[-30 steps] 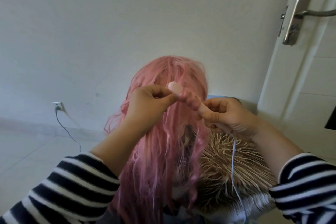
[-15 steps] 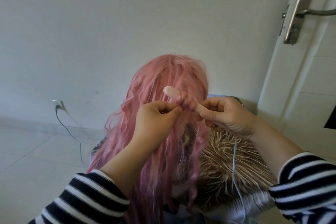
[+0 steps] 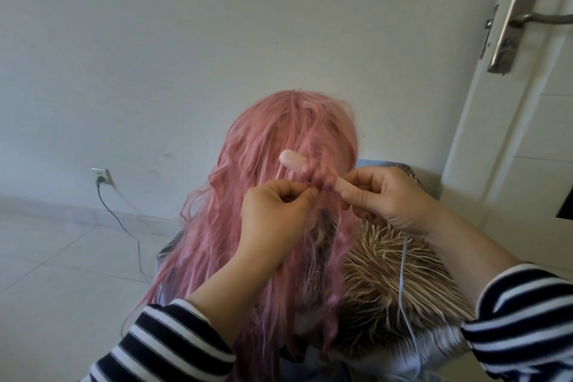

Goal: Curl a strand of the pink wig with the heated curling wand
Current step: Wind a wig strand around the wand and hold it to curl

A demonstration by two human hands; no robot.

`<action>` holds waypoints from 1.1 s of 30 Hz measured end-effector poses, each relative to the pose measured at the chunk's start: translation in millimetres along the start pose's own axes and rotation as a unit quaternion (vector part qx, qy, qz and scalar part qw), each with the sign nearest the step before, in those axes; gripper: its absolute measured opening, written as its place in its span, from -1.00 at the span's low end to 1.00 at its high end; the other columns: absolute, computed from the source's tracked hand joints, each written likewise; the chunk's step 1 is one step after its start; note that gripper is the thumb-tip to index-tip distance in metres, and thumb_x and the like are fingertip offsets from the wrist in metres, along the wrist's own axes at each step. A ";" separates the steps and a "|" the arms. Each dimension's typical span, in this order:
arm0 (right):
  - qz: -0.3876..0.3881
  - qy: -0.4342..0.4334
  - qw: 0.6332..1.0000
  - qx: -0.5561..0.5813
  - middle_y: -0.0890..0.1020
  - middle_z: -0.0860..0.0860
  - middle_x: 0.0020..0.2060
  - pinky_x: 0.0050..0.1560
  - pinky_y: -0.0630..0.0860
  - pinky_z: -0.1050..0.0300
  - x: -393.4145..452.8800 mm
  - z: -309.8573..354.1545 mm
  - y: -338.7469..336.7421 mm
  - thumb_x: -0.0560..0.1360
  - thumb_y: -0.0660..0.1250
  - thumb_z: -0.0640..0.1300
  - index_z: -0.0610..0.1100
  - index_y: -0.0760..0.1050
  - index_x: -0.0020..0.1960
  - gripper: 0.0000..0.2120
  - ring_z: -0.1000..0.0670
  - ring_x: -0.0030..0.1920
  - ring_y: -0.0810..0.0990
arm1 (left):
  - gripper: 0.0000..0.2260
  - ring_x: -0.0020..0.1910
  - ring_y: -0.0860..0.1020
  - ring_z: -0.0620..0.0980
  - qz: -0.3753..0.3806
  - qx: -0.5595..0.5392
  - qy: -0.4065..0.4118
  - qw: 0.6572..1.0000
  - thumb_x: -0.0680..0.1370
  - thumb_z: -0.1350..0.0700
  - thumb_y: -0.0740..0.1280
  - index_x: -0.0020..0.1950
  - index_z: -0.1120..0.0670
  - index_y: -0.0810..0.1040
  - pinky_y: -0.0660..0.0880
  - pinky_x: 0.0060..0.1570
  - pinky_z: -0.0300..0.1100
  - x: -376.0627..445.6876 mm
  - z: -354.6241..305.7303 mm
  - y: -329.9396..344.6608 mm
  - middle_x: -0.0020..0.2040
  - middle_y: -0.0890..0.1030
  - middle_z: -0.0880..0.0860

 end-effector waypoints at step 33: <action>-0.022 0.002 0.999 -0.039 0.56 -0.10 -0.33 -0.49 0.32 0.32 -3.7 -1.4 -8.5 0.34 0.39 -0.11 -0.18 0.57 -0.03 -0.76 0.13 -0.48 0.42 | -0.83 -0.51 0.47 -0.10 0.101 0.221 0.078 0.967 0.51 0.17 0.32 -0.03 -0.05 0.67 0.42 -0.48 -0.25 1.0 -10.5 -4.8 -0.40 0.60 -0.07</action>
Point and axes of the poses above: each hand's wrist, its own x-axis towards the middle knuckle, its own y-axis out of the palm, z = x × y, the point moved 9 cm from there along x, towards the middle knuckle
